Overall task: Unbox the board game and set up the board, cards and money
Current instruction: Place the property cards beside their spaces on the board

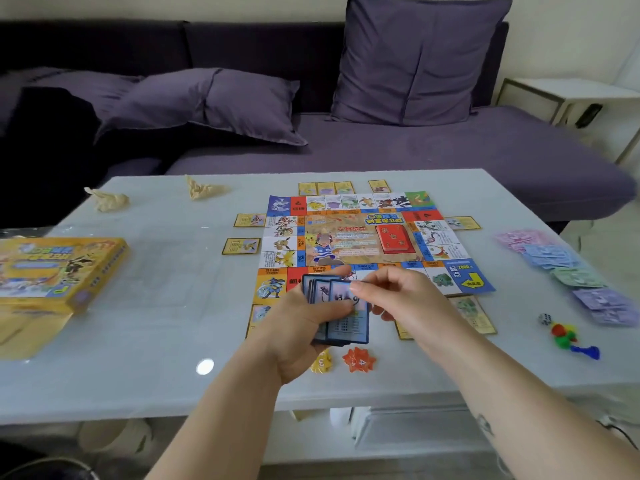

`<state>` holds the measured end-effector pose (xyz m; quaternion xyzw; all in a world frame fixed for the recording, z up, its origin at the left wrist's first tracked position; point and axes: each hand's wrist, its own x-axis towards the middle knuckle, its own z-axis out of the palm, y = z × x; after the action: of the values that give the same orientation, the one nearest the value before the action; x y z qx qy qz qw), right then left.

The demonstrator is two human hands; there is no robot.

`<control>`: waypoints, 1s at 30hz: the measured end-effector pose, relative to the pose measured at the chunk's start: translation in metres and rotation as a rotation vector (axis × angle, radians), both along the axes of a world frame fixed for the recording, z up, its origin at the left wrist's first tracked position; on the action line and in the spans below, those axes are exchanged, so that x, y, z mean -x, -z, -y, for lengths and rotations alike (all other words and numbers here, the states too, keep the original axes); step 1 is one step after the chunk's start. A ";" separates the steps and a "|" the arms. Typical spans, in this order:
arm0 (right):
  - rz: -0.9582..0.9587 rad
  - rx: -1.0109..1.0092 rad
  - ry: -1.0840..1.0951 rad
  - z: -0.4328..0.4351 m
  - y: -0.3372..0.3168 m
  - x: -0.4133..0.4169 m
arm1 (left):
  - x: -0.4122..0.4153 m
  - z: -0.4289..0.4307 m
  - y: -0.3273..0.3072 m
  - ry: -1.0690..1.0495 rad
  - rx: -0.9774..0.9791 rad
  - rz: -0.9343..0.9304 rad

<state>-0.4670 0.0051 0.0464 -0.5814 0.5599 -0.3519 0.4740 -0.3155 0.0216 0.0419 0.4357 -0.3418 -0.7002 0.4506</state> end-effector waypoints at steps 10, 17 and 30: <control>-0.146 0.026 -0.025 0.007 0.000 0.004 | 0.001 -0.006 0.009 -0.016 -0.125 0.214; -0.170 -0.085 -0.078 0.004 0.005 0.008 | -0.004 -0.007 0.013 0.007 -0.155 0.408; -0.279 -0.051 0.004 0.011 0.006 0.031 | -0.005 -0.004 0.008 -0.070 -0.037 0.526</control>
<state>-0.4982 -0.0056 0.0402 -0.6112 0.6303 -0.2543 0.4057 -0.3107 0.0251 0.0343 0.6223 -0.4190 -0.5531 0.3624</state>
